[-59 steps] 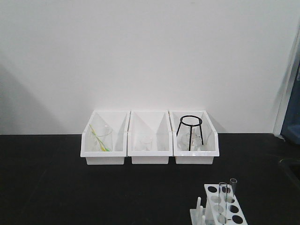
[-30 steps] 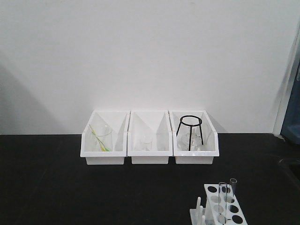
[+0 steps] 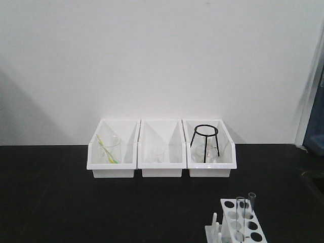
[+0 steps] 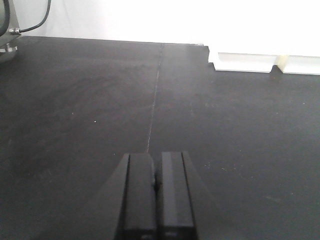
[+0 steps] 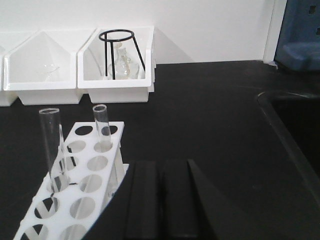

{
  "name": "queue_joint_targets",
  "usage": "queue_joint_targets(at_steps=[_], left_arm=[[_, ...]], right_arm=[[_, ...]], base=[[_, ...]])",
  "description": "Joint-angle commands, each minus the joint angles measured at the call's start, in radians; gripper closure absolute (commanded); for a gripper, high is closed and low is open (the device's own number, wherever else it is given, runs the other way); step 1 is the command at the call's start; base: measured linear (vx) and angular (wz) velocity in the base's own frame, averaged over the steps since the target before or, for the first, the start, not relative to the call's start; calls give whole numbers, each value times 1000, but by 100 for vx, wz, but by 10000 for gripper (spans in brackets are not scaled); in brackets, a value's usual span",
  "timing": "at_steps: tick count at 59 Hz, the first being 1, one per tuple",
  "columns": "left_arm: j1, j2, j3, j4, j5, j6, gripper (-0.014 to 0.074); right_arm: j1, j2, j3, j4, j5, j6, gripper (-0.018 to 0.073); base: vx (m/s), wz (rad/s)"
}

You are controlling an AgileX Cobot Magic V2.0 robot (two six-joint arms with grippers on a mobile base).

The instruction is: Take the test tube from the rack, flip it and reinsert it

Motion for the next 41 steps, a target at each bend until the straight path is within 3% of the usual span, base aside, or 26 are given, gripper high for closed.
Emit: queue_joint_targets(at_steps=[1, 11, 19, 26, 36, 41], left_arm=[[-7, -11, 0, -4, -87, 0, 603], [-7, -11, 0, -4, -87, 0, 603], [-7, -11, 0, -4, -87, 0, 603], [-7, -11, 0, -4, -87, 0, 603], [-7, -11, 0, -4, -87, 0, 603], [-7, -11, 0, -4, -87, 0, 603]], right_arm=[[-6, 23, -38, -1, -96, 0, 310], [-6, 78, -38, -2, -145, 0, 121], [-6, 148, -38, -43, -217, 0, 36], [-6, 220, -38, -195, -342, 71, 27], [-6, 367, -38, -431, -549, 278, 27], [-6, 429, -38, -544, -651, 301, 27]], base=[[0, 0], [0, 0], [0, 0], [0, 0], [0, 0], [0, 0]])
